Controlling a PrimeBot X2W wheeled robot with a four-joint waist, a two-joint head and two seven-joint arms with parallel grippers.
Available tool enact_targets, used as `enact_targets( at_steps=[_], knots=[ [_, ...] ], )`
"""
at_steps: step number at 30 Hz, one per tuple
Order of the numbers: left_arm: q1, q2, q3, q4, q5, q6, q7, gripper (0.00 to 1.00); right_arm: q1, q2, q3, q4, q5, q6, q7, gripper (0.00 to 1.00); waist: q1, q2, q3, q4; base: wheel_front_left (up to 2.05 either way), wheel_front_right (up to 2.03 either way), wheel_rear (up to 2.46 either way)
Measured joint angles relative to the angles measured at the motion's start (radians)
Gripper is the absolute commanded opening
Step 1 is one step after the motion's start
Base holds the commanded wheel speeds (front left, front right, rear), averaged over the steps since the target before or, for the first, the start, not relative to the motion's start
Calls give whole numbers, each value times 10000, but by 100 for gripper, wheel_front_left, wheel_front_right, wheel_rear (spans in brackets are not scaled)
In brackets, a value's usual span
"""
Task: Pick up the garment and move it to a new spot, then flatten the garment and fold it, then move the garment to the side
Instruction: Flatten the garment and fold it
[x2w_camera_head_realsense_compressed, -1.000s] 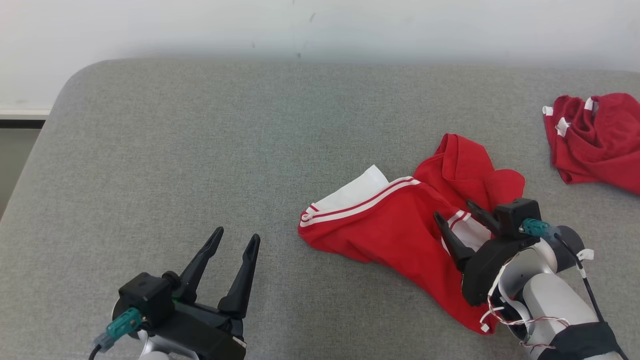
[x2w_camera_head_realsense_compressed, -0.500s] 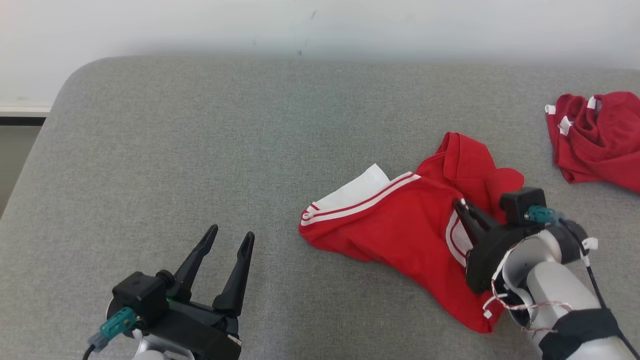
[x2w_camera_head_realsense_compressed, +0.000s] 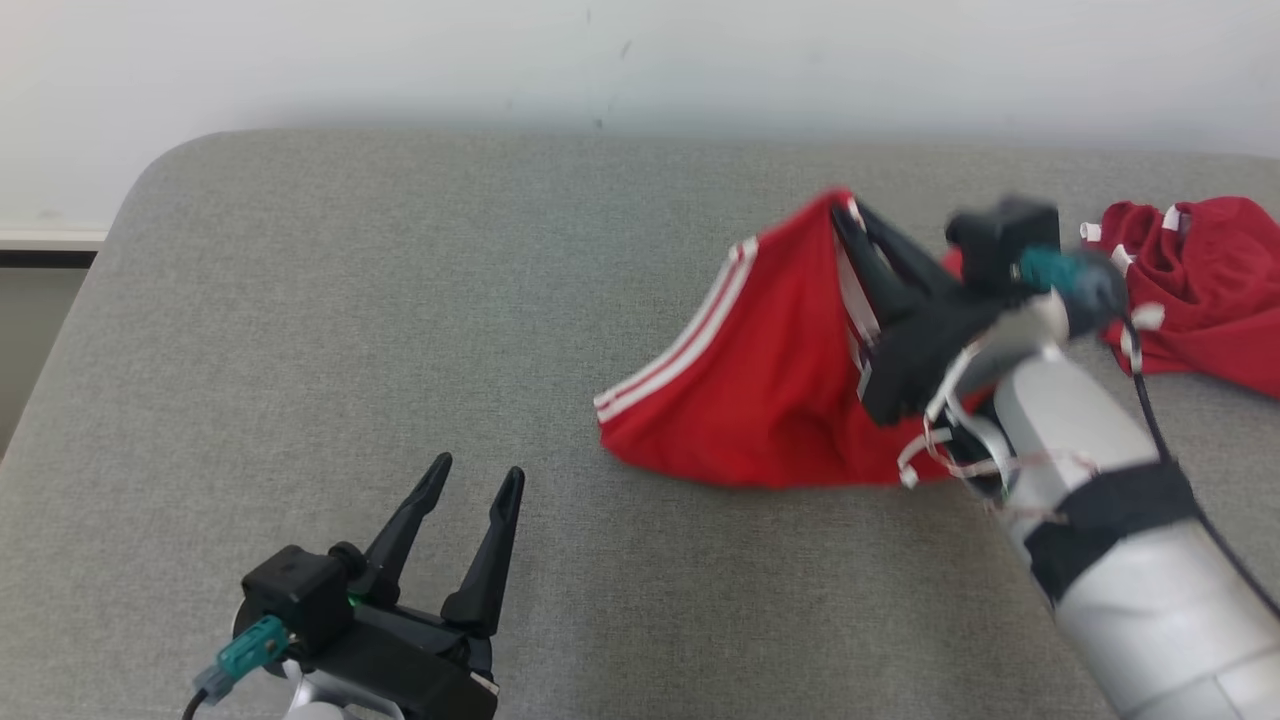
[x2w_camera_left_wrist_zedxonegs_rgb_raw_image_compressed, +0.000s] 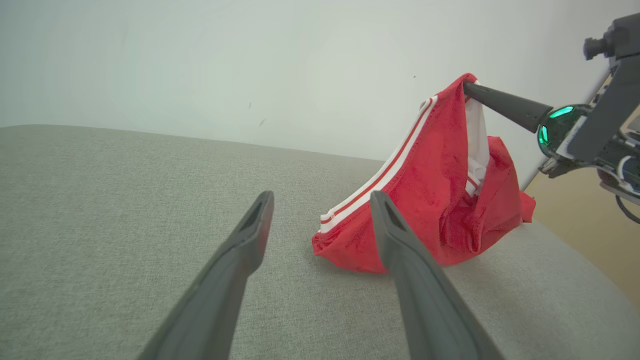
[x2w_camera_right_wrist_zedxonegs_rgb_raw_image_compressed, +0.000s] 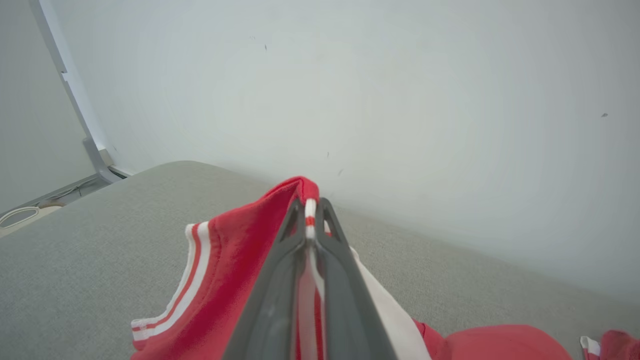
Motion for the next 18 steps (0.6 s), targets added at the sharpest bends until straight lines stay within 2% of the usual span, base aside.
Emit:
enact_targets(
  at_steps=[5,11,15,18],
  knots=[
    [-9,-105,-38,107,2,-65,0,100,-1342,194,612,146,472,0,-399,0,1,1,-10,113,0,0,0],
    [-9,-136,33,153,77,-67,0,100,-2546,479,723,-405,1005,0,-1576,0,1,0,-17,202,0,0,0],
    [33,-184,107,184,77,-67,0,100,-2337,-15,1266,-890,1007,0,-2077,0,0,0,-71,215,0,0,0],
    [239,-150,221,155,77,-59,0,100,-1154,-556,1691,-1156,941,2,-2077,0,0,0,-86,170,0,0,0]
  ],
)
